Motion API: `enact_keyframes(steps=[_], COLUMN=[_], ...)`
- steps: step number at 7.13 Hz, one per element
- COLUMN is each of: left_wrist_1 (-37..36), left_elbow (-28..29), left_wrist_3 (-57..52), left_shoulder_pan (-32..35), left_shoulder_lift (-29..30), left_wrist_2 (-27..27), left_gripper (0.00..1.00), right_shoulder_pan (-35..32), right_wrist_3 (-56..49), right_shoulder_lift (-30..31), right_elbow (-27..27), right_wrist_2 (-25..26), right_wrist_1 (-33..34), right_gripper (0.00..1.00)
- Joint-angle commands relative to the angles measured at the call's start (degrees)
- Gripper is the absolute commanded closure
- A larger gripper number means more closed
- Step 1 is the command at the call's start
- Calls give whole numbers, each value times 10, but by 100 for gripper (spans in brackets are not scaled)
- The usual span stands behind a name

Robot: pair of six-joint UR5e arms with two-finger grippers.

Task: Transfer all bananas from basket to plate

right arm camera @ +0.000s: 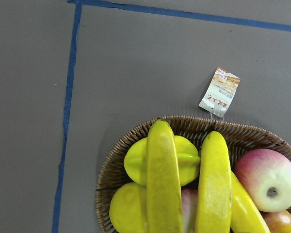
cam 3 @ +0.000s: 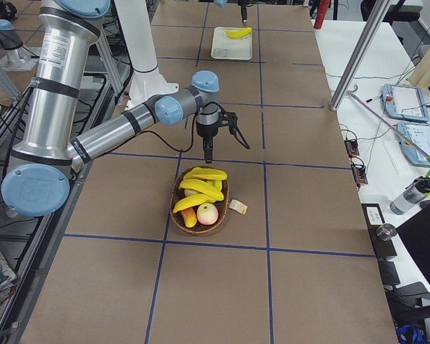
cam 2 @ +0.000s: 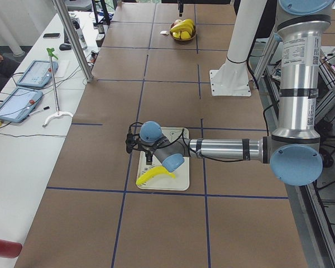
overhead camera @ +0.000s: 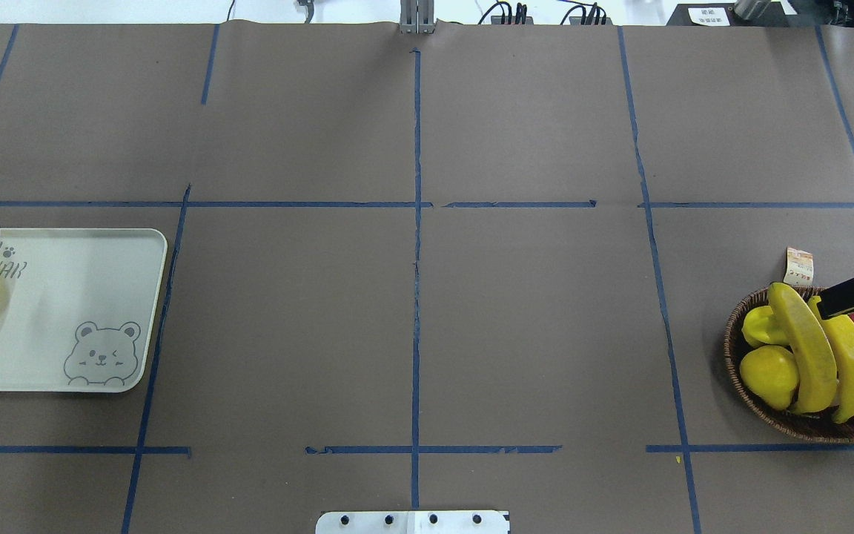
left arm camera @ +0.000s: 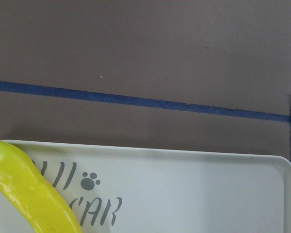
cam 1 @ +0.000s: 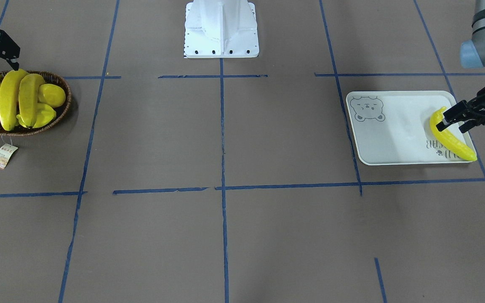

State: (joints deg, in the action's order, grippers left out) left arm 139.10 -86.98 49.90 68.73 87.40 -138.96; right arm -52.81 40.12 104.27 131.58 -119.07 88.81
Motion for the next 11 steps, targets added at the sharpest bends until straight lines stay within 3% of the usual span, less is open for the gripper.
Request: enact_keyframes(steps=[1, 2, 11], left_wrist_1=[0, 0, -1], left_elbow=[1, 0, 1], left_wrist_3=[0, -1, 0], left_shoulder_pan=[0, 0, 0], left_shoulder_lift=[0, 0, 0], left_wrist_2=[0, 0, 0], left_gripper=[0, 0, 0], right_shoulder_pan=[61, 81, 132], right_wrist_3=[55, 57, 52], right_shoulder_lift=[5, 7, 8], right_elbow=[-42, -51, -98], right_wrist_2=[52, 75, 79], right_wrist_1=[-82, -83, -69], right_gripper=[0, 0, 22])
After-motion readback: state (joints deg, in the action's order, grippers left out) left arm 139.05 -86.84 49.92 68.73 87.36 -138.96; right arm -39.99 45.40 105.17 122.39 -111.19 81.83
